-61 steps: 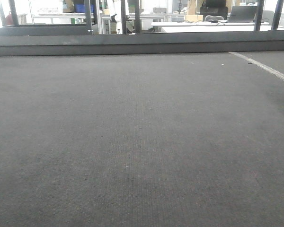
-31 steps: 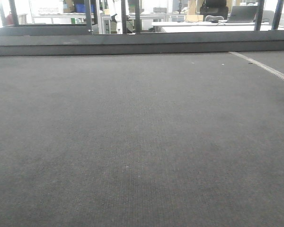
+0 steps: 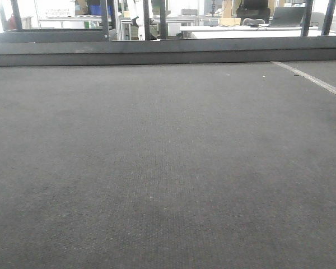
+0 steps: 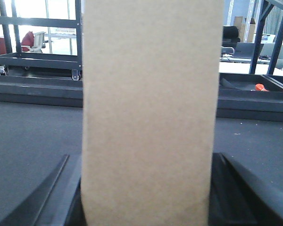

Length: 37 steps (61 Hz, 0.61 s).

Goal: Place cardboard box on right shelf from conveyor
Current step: 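Hold the box in the right gripper while the base turns away from the conveyor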

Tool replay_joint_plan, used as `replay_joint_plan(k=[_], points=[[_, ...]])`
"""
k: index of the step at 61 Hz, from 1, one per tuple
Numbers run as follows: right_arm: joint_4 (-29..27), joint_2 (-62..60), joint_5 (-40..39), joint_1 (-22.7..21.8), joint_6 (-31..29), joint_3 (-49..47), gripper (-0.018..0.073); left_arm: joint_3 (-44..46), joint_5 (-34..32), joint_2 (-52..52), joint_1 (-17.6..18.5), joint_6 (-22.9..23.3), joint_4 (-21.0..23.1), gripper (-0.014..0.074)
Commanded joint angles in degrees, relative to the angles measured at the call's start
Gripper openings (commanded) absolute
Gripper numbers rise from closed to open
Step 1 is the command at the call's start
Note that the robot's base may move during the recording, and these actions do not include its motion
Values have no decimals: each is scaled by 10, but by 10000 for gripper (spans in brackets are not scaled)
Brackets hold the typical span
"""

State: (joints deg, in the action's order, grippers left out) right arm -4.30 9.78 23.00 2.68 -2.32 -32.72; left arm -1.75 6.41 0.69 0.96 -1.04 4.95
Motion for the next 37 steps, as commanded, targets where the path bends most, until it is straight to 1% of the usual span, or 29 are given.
replay_joint_plan(k=[1, 37], points=[[1, 6, -57, -5, -7, -16, 74, 2, -47, 5, -1, 2, 3, -119], [1, 6, -57, -5, -7, -16, 74, 2, -47, 5, -1, 2, 3, -119]])
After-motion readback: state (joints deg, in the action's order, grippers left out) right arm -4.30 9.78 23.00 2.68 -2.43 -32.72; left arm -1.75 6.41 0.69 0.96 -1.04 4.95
